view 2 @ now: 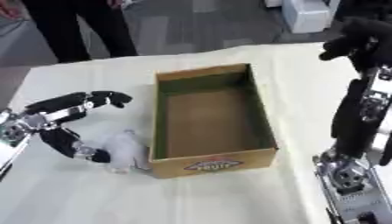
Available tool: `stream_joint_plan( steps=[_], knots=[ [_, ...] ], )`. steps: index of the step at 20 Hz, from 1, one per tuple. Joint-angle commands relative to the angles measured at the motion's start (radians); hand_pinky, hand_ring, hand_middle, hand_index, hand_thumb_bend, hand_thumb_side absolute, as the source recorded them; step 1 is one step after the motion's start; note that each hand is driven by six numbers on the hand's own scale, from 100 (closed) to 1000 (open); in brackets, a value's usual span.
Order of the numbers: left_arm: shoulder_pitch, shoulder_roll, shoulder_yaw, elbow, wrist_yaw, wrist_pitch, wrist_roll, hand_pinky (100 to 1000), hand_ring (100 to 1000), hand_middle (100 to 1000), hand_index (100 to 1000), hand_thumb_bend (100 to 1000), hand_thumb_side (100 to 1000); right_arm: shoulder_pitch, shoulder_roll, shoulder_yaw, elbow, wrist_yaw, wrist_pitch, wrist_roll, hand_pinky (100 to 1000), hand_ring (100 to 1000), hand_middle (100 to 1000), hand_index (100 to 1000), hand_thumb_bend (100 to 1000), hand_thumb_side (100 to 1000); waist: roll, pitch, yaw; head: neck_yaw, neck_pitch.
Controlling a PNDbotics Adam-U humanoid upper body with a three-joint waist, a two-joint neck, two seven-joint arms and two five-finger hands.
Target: Pick up objects on the table and place them in the box.
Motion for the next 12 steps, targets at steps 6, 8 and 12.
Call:
stream_joint_plan(
  steps=[6,8,12],
  knots=[
    [0.011,0.023,-0.003,0.004,0.054,-0.008,-0.031,1000,889,941,1000,715,711,-0.018,-0.002,0.000,-0.013,-0.003,-0.001,0.002,414,486,554,655,100,859,0.000,-0.019,-0.003,-0.011,-0.004],
    [0.018,0.023,0.001,0.010,0.068,-0.003,-0.034,1000,888,942,1000,713,714,-0.018,-0.004,0.001,-0.013,-0.003,-0.001,0.002,414,486,553,655,100,859,0.000,-0.019,-0.002,-0.012,-0.001],
    [0.027,0.021,0.011,0.024,0.081,0.004,-0.021,1000,889,943,1000,696,719,-0.017,-0.005,0.000,-0.013,-0.002,-0.001,0.001,414,485,553,655,100,859,0.000,-0.021,-0.001,-0.010,0.003]
  ],
)
